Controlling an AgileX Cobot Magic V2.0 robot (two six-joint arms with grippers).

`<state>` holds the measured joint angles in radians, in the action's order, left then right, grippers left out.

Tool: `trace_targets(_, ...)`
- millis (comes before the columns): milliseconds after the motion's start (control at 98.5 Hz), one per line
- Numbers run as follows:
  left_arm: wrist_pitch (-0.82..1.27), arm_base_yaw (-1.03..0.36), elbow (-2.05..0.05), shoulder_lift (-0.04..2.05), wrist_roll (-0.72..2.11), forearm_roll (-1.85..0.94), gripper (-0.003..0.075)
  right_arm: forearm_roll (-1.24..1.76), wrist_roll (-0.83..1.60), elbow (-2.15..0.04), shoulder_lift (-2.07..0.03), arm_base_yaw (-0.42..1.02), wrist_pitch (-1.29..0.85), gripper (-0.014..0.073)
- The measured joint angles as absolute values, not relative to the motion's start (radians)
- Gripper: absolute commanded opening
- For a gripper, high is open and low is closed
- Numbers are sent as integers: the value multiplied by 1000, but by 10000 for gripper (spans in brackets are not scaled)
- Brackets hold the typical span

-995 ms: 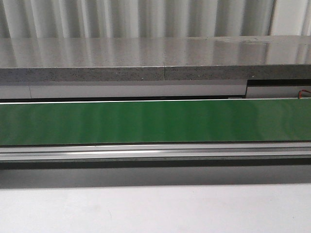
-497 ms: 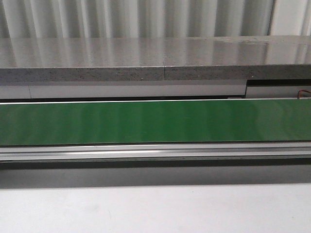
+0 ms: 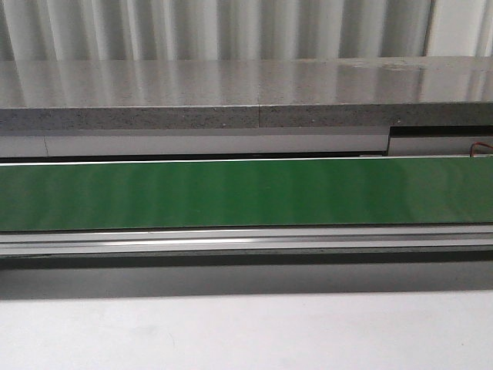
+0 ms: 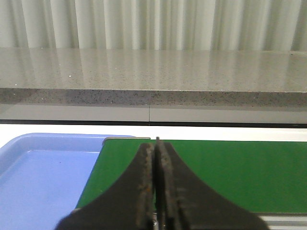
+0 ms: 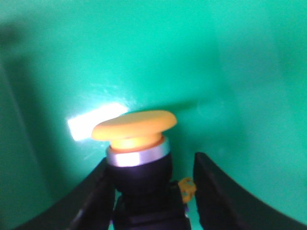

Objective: Move button from right to left

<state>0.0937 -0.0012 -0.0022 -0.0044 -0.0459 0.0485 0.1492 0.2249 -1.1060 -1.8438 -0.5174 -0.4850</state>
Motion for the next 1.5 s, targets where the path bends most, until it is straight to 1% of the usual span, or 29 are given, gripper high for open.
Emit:
trace_targets(234,94,-1,-2,-4,-46,49,-20,176,227,-1106,-1661,-503,-553,220)
trace_targets(345,94,-1,-2,-4,-46,49,-20,187,227,-1106,-1601,-458,-595,220)
trace_targets(487,94,-1,-2,-4,-46,49,-20,193,227,-1106,-1581,-372,-643,220)
trace_targets(497,94,-1,-2,-4,-46,49,-20,270,227,-1104,-1579,-142,-677,654)
trace_targets(508,94,-1,-2,-4,-46,49,-20,272,266,-1103,-1477,-142,-660,654)
trace_targets(518,94,-1,-2,-4,-46,49,-20,272,274,-1103,-1464,-142,-660,654)
trace_targets(731,94,-1,-2,-4,-46,49,-20,272,317,-1032,-1251,-142,-607,654)
trace_targets(944,94,-1,-2,-4,-46,49,-20,272,321,-854,-996,-142,-554,654)
trace_targets(1117,94,-1,-2,-4,-46,49,-20,272,321,-694,-799,-142,-549,654)
trace_targets(1279,94,-1,-2,-4,-46,49,-20,272,321,-591,-637,-142,-551,650)
trace_targets(1350,94,-1,-2,-4,-46,49,-20,272,323,-560,-575,-142,-560,612)
trace_targets(1391,94,-1,-2,-4,-46,49,-20,272,323,-547,-549,-142,-563,565)
trace_targets(1442,94,-1,-2,-4,-46,49,-20,272,323,-538,-517,-142,-566,489)
trace_targets(1472,94,-1,-2,-4,-46,49,-20,272,323,-533,-498,-142,-567,420)
trace_targets(1492,94,-1,-2,-4,-46,49,-20,272,323,-533,-489,-142,-569,391)
trace_targets(1503,94,-1,-2,-4,-46,49,-20,272,323,-533,-486,-142,-569,360)
